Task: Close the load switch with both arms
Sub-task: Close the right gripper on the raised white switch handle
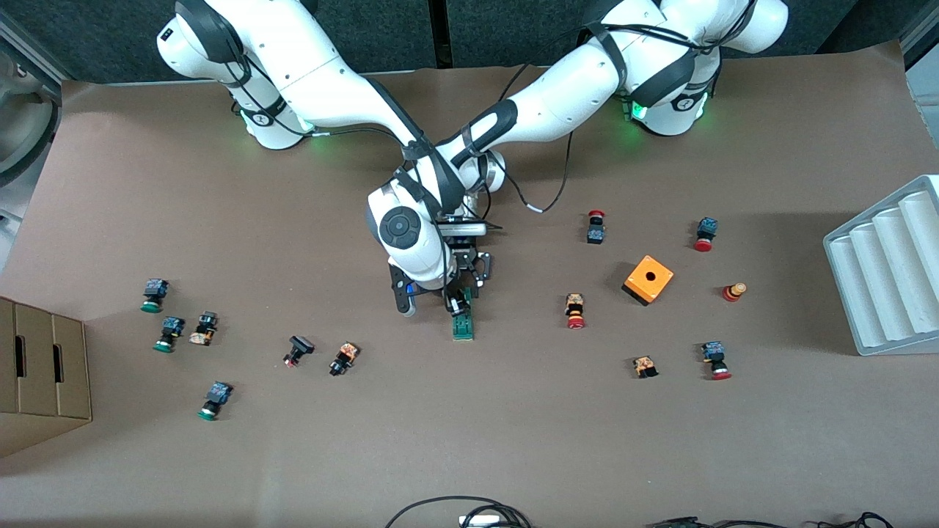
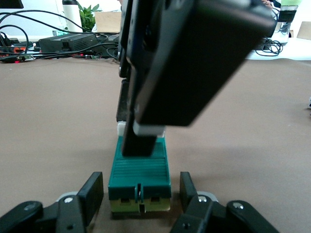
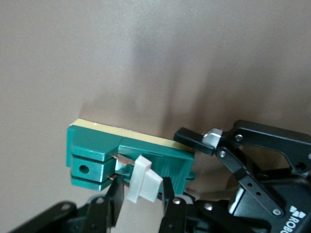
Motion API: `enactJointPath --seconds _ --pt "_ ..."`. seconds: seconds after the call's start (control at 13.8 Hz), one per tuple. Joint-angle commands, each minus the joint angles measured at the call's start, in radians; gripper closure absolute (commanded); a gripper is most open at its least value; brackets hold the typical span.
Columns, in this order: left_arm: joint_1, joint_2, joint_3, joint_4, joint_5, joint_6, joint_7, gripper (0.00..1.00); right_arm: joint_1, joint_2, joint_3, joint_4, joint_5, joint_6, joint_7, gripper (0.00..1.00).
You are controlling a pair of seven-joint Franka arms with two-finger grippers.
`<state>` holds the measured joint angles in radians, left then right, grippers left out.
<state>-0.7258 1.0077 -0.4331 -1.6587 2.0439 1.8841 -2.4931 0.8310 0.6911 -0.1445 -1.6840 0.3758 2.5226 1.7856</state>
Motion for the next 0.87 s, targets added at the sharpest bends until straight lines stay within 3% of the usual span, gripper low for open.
enactJointPath --seconds 0.0,0.51,0.8 --pt "-0.018 0.039 0.002 0.014 0.007 0.009 -0.020 0.28 -0.004 0.002 -0.003 0.017 0.037 0.010 -0.003 0.61" --pt "-0.018 0.039 0.001 0.014 0.007 0.009 -0.020 0.28 -0.023 0.004 -0.003 0.032 0.035 0.002 -0.008 0.71" --pt "-0.018 0.039 0.002 0.014 0.005 0.009 -0.020 0.28 -0.036 0.007 -0.003 0.047 0.035 -0.001 -0.006 0.72"
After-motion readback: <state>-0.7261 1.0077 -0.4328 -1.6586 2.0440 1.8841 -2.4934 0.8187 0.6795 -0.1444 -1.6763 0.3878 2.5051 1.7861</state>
